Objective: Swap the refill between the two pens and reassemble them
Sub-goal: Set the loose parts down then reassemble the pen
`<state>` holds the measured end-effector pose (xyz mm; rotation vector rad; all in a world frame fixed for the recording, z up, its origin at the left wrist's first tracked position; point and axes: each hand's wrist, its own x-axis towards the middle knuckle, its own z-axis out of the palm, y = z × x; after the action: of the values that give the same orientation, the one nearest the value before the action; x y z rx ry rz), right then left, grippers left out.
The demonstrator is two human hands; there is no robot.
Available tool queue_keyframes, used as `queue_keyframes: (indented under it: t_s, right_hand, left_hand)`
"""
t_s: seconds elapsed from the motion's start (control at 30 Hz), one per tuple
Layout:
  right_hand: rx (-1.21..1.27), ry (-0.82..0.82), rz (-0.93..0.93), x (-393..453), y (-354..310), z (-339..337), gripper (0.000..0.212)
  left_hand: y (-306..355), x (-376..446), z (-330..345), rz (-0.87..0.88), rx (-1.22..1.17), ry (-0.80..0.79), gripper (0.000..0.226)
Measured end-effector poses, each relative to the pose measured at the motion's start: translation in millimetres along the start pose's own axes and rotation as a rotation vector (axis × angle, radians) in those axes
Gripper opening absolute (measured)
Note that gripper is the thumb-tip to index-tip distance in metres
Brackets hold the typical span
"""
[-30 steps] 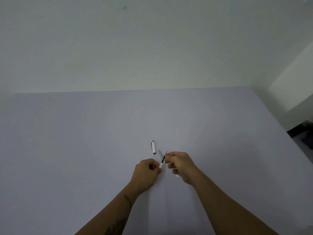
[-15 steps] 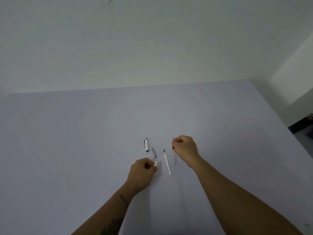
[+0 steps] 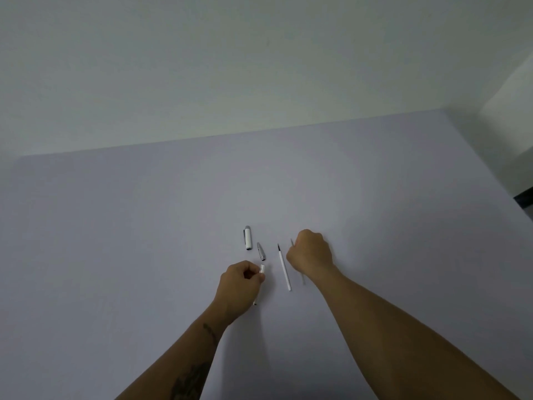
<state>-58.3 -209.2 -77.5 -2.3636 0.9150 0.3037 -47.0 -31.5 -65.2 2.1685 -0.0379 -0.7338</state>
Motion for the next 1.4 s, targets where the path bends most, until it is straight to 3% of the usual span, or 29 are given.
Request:
queue_keyframes:
  t_s: [0.37,0.47,0.63,0.97,1.07,1.23,1.4]
  right_hand:
    - [0.002,0.049,-0.107,-29.2,4.8,7.2,0.004]
    - [-0.072,0.039,-0.151,-36.0,-5.2,18.5,0.01]
    - [-0.162,0.036,-0.11,-36.8,-18.9,27.8,0.018]
    - [-0.2,-0.025,-0.075,-42.4,-27.6,27.8,0.009]
    - [-0.038,0.01,-0.074,-42.5,-32.4,19.1,0.015]
    - [0.526,0.036,-0.064,-51.4,-59.4,-1.3,0.014]
    - [0.632,0.024,-0.082,-59.3,-71.1,-1.1,0.018]
  left_hand:
    - [6.4,-1.9,-2.8,0.019,-0.05,0.008,0.014]
    - [6.1,-5.9,-5.3,0.017,-0.072,-0.011,0.017]
    - [0.0,-11.4,-18.2,-0.008,-0.083,-0.005,0.017]
    - [-18.5,-16.2,-40.1,-0.059,-0.145,-0.024,0.024]
    - [-20.0,-16.3,-43.4,-0.05,-0.159,-0.038,0.022]
    - [-20.9,-16.3,-46.1,-0.041,-0.179,-0.051,0.02]
    - [-18.5,-15.0,-49.2,-0.013,-0.18,-0.068,0.025]
